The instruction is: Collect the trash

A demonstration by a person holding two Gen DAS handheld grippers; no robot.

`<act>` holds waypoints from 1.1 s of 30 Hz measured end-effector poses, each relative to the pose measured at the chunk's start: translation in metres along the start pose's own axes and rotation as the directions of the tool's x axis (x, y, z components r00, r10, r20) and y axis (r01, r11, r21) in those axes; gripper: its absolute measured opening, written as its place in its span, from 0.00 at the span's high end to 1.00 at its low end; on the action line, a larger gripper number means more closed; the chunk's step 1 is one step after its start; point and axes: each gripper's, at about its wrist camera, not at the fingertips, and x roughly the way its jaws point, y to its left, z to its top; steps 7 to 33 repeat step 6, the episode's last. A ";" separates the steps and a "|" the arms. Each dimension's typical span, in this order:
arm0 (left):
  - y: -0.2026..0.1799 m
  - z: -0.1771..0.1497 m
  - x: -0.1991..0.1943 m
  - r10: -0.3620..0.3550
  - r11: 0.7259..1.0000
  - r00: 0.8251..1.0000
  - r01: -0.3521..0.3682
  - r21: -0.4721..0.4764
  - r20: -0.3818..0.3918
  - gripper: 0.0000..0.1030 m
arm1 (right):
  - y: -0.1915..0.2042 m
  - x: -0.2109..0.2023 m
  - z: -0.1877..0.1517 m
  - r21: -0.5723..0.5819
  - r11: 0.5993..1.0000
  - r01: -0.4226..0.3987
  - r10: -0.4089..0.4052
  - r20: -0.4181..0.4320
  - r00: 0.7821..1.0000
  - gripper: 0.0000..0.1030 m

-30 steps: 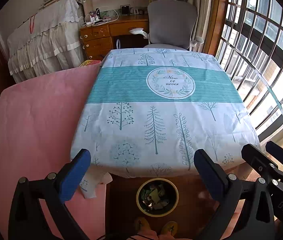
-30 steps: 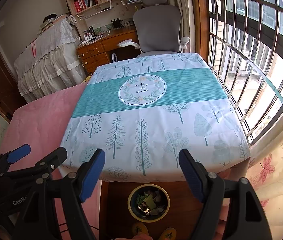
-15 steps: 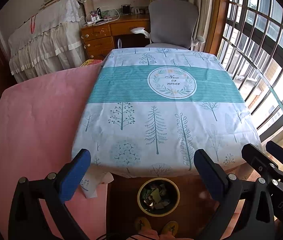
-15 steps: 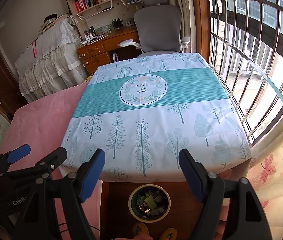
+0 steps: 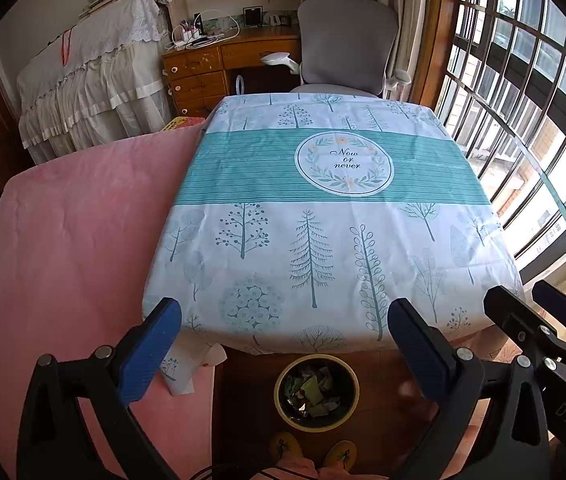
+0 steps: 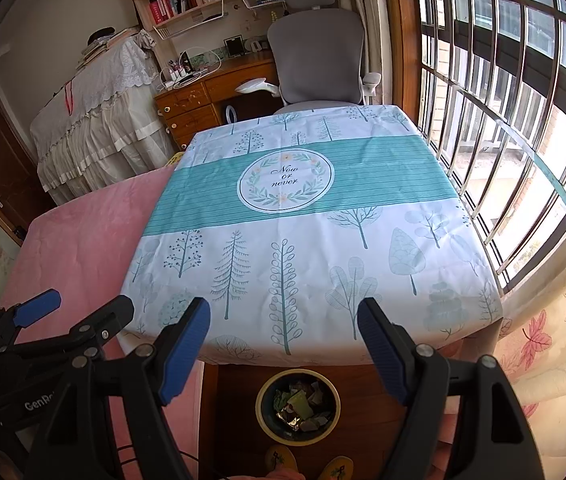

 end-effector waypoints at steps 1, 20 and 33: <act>0.000 0.000 0.000 -0.001 1.000 1.000 0.001 0.000 0.000 0.01 | 0.000 0.000 0.000 0.000 1.000 0.000 0.000 0.000 1.000 0.25; 0.000 0.000 0.000 -0.001 1.000 1.000 0.001 0.001 -0.001 0.01 | 0.000 0.000 0.000 0.001 1.000 0.000 0.000 0.000 1.000 0.25; 0.000 0.000 0.000 -0.001 1.000 1.000 0.001 0.001 -0.001 0.01 | 0.000 0.000 0.000 0.001 1.000 0.000 0.000 0.000 1.000 0.25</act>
